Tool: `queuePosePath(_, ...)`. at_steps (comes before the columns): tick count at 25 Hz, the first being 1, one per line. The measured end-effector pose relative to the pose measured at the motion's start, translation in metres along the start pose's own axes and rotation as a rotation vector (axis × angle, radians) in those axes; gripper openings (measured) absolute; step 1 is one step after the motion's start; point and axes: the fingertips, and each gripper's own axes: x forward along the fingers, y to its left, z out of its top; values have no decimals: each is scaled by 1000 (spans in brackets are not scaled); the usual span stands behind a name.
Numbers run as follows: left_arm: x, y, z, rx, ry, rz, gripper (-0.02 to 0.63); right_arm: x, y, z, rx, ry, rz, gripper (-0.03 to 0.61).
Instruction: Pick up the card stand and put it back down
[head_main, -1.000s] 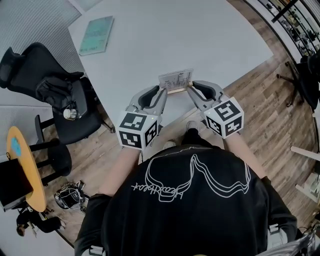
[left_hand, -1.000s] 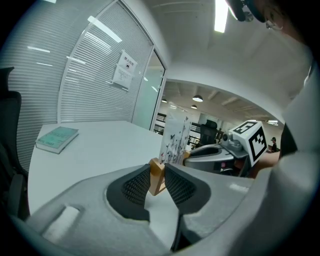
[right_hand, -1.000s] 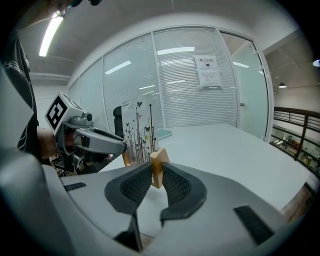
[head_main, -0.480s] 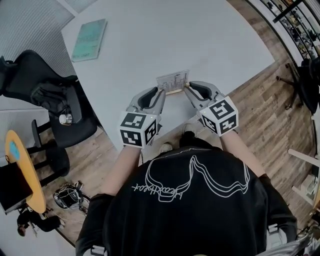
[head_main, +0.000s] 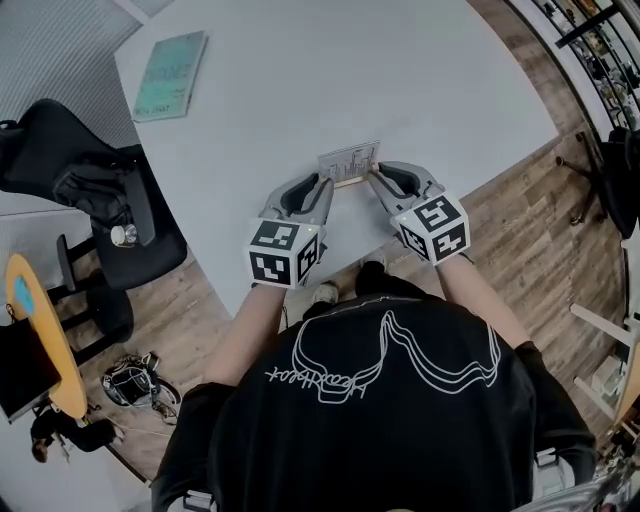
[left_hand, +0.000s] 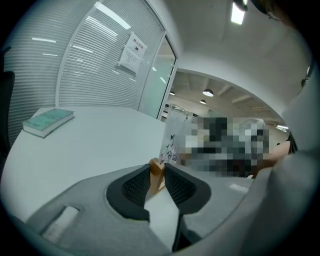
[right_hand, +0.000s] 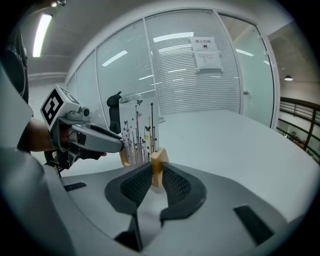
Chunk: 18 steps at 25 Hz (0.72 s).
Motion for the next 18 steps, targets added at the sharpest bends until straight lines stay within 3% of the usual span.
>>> queuePosePath(18,32,15,-29,-20,62,14,97,27,-15,-34,30,93,14,71)
